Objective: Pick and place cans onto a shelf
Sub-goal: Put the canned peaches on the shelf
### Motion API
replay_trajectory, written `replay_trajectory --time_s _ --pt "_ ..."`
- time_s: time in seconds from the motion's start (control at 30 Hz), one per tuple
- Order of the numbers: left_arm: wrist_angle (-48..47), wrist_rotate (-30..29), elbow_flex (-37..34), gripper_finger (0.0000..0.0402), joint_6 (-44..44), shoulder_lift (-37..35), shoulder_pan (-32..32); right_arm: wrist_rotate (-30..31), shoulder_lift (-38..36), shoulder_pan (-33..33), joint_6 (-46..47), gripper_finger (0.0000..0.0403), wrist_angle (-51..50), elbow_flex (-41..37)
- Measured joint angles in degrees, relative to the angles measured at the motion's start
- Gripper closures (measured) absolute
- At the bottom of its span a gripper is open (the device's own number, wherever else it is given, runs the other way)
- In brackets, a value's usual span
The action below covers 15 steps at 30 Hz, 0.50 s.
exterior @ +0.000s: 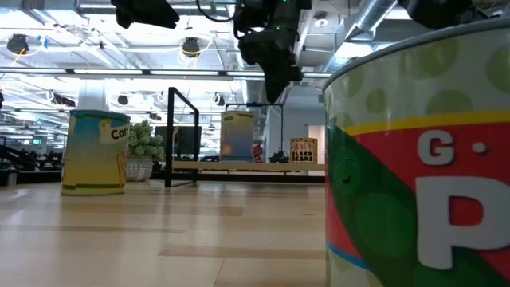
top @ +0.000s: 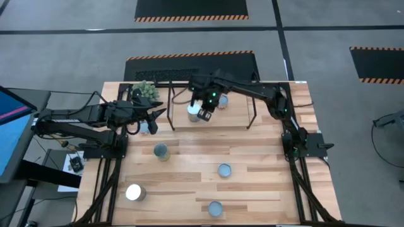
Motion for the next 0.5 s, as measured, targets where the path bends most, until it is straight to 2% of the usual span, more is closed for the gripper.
replay_trajectory --time_s 0.2,0.5 --pt "-0.12 0.01 0.00 0.0276 0.00 0.02 0.00 0.17 0.05 3.62 1.64 0.0338 4.87 -3.56" --pt "-0.08 -0.02 0.00 0.0276 0.00 0.02 0.00 1.52 0.02 3.83 4.36 0.0338 11.69 -11.68"
